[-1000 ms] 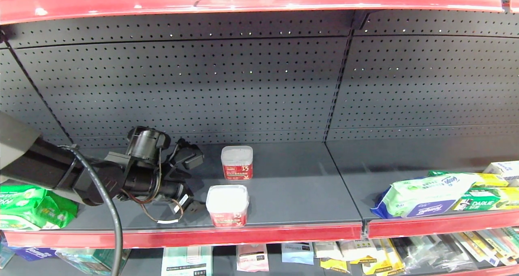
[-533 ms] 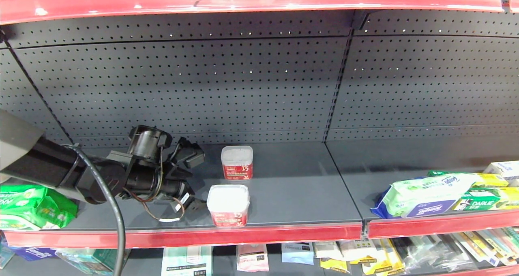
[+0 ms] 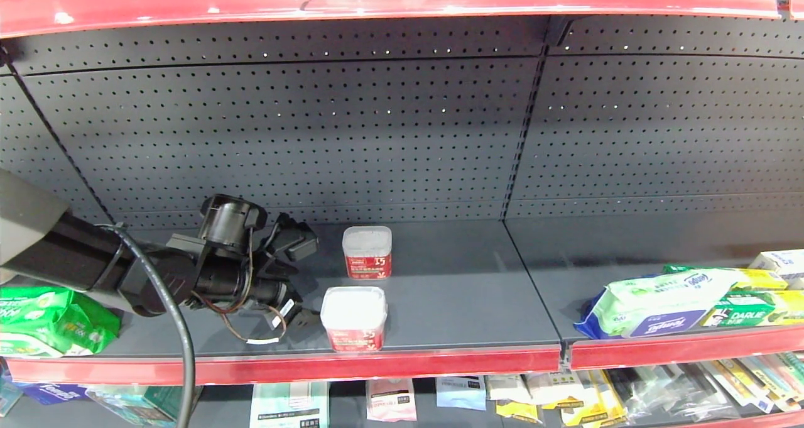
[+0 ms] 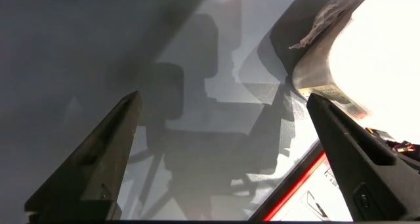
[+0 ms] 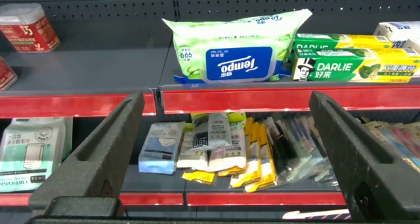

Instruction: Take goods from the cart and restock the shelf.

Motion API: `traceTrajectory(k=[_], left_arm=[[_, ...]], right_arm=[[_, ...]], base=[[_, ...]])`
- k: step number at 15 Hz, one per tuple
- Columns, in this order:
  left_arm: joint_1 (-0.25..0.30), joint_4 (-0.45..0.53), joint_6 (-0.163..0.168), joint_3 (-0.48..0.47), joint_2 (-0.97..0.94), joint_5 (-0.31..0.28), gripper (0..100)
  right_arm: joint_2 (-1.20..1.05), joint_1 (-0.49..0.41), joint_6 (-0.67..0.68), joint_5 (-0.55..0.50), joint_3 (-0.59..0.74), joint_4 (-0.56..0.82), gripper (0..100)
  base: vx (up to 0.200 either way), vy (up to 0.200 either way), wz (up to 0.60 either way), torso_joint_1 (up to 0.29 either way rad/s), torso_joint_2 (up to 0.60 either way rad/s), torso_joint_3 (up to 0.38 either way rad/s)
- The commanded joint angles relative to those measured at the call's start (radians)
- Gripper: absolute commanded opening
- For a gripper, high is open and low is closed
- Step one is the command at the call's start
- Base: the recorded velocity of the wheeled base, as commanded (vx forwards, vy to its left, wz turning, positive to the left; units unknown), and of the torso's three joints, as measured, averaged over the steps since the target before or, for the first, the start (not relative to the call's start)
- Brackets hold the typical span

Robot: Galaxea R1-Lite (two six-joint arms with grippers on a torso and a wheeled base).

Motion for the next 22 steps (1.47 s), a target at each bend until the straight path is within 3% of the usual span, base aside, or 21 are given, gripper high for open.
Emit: traceTrajectory(k=[1, 5, 10, 15, 16, 18, 19, 20, 22], left_arm=[[-0.003, -0.001, 0.0, 0.0, -0.001, 0.001, 100], [0.001, -0.001, 0.0, 0.006, -0.007, -0.001, 100], [0.075, -0.004, 0.003, 0.045, -0.094, -0.002, 100], [0.273, 0.016, -0.017, 0.377, -0.574, -0.021, 100], [0.317, 0.073, -0.048, 0.419, -0.715, -0.033, 100], [0.33, 0.235, -0.12, 0.434, -0.979, -0.041, 100], [0.33, 0.287, -0.134, 0.442, -1.07, -0.041, 100], [0.334, 0.323, -0.144, 0.46, -1.177, -0.039, 100], [0.345, 0.323, -0.232, 0.479, -1.278, -0.039, 100]], right_arm=[[0.001, 0.0, 0.0, 0.0, 0.0, 0.0, 100], [0.001, 0.002, 0.0, 0.0, 0.0, 0.0, 100], [0.001, 0.0, 0.0, 0.0, 0.0, 0.0, 100], [0.001, 0.0, 0.0, 0.0, 0.0, 0.0, 100], [0.001, 0.0, 0.0, 0.0, 0.0, 0.0, 100], [0.001, 0.0, 0.0, 0.0, 0.0, 0.0, 100], [0.001, 0.0, 0.0, 0.0, 0.0, 0.0, 100], [0.001, 0.0, 0.0, 0.0, 0.0, 0.0, 100], [0.001, 0.002, 0.0, 0.0, 0.0, 0.0, 100]], base=[[0.0, 0.0, 0.0, 0.0, 0.0, 0.0], [0.0, 0.0, 0.0, 0.0, 0.0, 0.0], [0.0, 0.0, 0.0, 0.0, 0.0, 0.0], [0.0, 0.0, 0.0, 0.0, 0.0, 0.0], [0.0, 0.0, 0.0, 0.0, 0.0, 0.0], [0.0, 0.0, 0.0, 0.0, 0.0, 0.0], [0.0, 0.0, 0.0, 0.0, 0.0, 0.0], [0.0, 0.0, 0.0, 0.0, 0.0, 0.0], [0.0, 0.0, 0.0, 0.0, 0.0, 0.0]])
